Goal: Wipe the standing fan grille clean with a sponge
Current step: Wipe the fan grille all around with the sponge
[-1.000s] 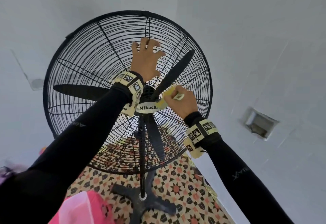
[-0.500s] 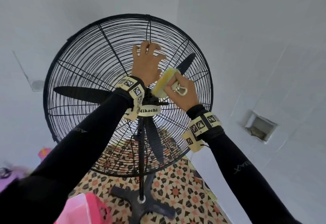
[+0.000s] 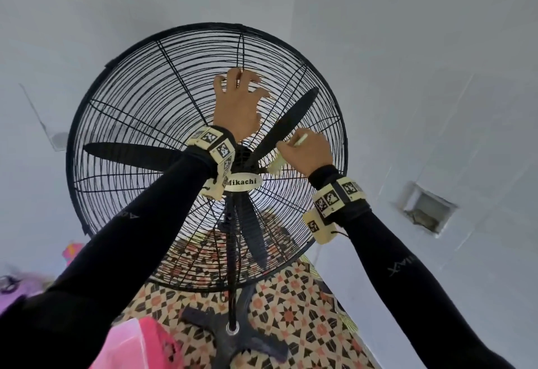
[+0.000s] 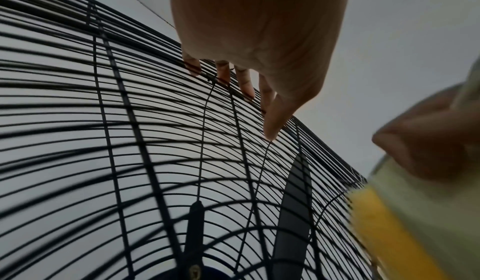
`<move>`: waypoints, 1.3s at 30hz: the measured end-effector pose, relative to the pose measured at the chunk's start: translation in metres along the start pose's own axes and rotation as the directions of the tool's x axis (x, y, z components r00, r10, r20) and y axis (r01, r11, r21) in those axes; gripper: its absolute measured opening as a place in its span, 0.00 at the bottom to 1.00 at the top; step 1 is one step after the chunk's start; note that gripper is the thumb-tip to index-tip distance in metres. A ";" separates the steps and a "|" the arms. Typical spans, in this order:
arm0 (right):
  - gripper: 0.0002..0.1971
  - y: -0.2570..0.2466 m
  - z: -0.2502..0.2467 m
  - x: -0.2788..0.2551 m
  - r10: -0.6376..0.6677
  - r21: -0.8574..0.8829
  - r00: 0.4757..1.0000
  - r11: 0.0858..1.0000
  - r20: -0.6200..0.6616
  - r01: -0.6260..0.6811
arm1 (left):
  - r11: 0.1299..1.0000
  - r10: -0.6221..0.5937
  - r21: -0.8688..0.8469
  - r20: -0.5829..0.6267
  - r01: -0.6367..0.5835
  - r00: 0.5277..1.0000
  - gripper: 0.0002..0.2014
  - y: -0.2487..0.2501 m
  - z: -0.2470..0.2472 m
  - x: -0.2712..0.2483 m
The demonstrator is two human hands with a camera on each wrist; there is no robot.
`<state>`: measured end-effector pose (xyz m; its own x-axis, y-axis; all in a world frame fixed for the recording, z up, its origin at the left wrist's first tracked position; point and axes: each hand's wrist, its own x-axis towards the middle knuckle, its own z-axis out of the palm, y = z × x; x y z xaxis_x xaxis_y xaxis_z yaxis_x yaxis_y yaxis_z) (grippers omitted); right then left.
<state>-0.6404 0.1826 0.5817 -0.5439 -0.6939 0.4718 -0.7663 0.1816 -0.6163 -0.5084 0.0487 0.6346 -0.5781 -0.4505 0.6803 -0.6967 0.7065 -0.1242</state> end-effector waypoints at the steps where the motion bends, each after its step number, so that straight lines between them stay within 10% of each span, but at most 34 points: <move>1: 0.10 -0.003 -0.003 0.001 -0.056 0.065 0.998 0.996 -0.010 0.057 | 1.000 0.002 -0.009 -0.004 -0.002 1.000 0.26 0.002 0.000 0.000; 5: 0.08 -0.017 0.003 0.002 -0.245 0.262 0.967 0.930 -0.075 0.256 | 1.000 -0.026 -0.010 -0.002 0.025 1.000 0.26 0.006 0.002 0.000; 10: 0.22 -0.021 -0.002 0.026 0.030 -0.327 0.996 0.945 0.084 -0.001 | 0.999 -0.031 -0.018 -0.006 0.031 1.000 0.27 0.004 0.003 0.000; 17: 0.13 -0.018 -0.007 0.016 -0.228 0.184 0.971 0.954 -0.067 0.237 | 1.000 -0.025 -0.001 -0.069 0.025 0.997 0.27 0.006 0.009 -0.002; 22: 0.12 0.001 -0.013 0.018 -0.019 -0.045 1.000 0.999 0.018 0.020 | 0.999 -0.035 0.006 -0.057 0.036 0.998 0.27 0.007 0.008 0.000; 28: 0.11 -0.004 -0.020 0.018 -0.228 0.233 0.971 0.942 -0.076 0.239 | 0.998 -0.061 -0.033 -0.078 0.059 0.995 0.28 0.014 0.009 -0.003; 31: 0.13 -0.001 -0.026 0.023 -0.047 -0.082 0.999 0.996 -0.001 0.046 | 0.997 -0.068 -0.041 -0.075 0.065 0.995 0.29 0.011 0.008 -0.003; 36: 0.08 -0.003 -0.034 0.025 -0.284 0.259 0.954 0.918 -0.101 0.301 | 0.996 -0.066 -0.068 -0.101 0.059 0.993 0.29 0.018 0.011 -0.006; 39: 0.08 0.005 -0.026 0.031 -0.155 0.186 0.987 0.970 -0.034 0.159 | 0.997 -0.062 -0.061 -0.090 0.056 0.994 0.29 0.015 0.009 -0.005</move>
<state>-0.6696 0.1802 0.6095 -0.4296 -0.6895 0.5831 -0.7658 -0.0639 -0.6399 -0.5202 0.0564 0.6227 -0.4932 -0.4420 0.7492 -0.7008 0.7122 -0.0412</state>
